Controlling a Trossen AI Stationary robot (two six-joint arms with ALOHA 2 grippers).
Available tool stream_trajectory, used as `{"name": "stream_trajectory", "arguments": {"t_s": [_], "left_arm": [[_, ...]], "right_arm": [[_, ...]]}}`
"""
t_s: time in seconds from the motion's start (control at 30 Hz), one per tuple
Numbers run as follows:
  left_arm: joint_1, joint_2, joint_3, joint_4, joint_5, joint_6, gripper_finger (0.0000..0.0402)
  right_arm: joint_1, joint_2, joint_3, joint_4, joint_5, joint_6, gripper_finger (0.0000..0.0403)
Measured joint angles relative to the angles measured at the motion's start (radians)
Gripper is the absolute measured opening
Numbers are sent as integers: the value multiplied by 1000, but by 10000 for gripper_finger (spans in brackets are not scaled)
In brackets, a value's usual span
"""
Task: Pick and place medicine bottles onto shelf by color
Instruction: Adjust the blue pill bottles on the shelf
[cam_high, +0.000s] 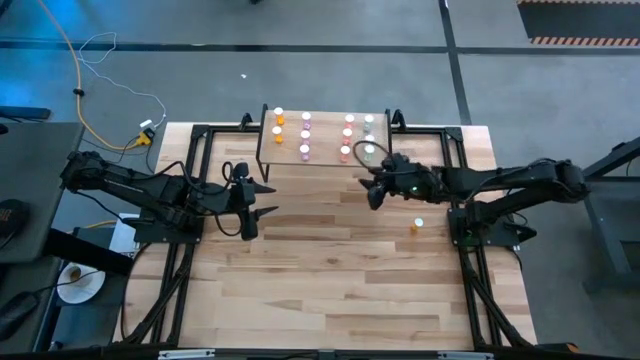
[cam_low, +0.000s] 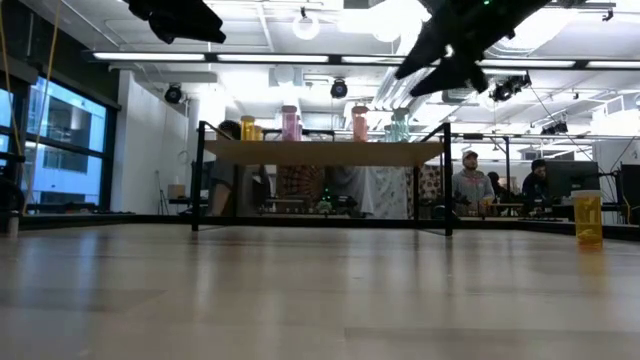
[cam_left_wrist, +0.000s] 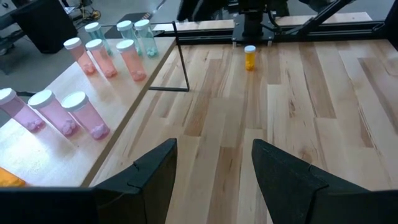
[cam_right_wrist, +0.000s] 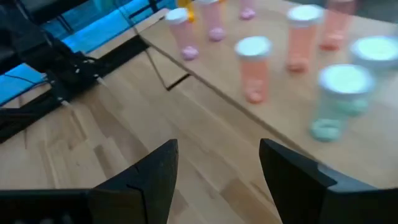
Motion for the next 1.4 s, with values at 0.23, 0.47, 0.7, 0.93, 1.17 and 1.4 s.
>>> {"name": "stream_trajectory", "arguments": {"t_s": [0.23, 0.47, 0.7, 0.93, 1.17, 1.4], "left_arm": [[0, 0, 0, -1, 0, 0, 200], [0, 0, 0, -1, 0, 26, 200], [0, 0, 0, -1, -1, 45, 200], [0, 0, 0, -2, -1, 45, 200], [0, 0, 0, -5, -2, 53, 200], [0, 0, 0, -4, -2, 53, 200]], "right_arm": [[63, 155, 0, 152, 113, -20, 218], [127, 281, 0, 303, 245, -117, 218], [143, 344, 0, 331, 334, -176, 218], [143, 318, 1, 300, 334, -216, 218], [111, 189, 1, 297, 339, -269, 218], [18, 36, 1, 296, 295, -436, 218]]}}
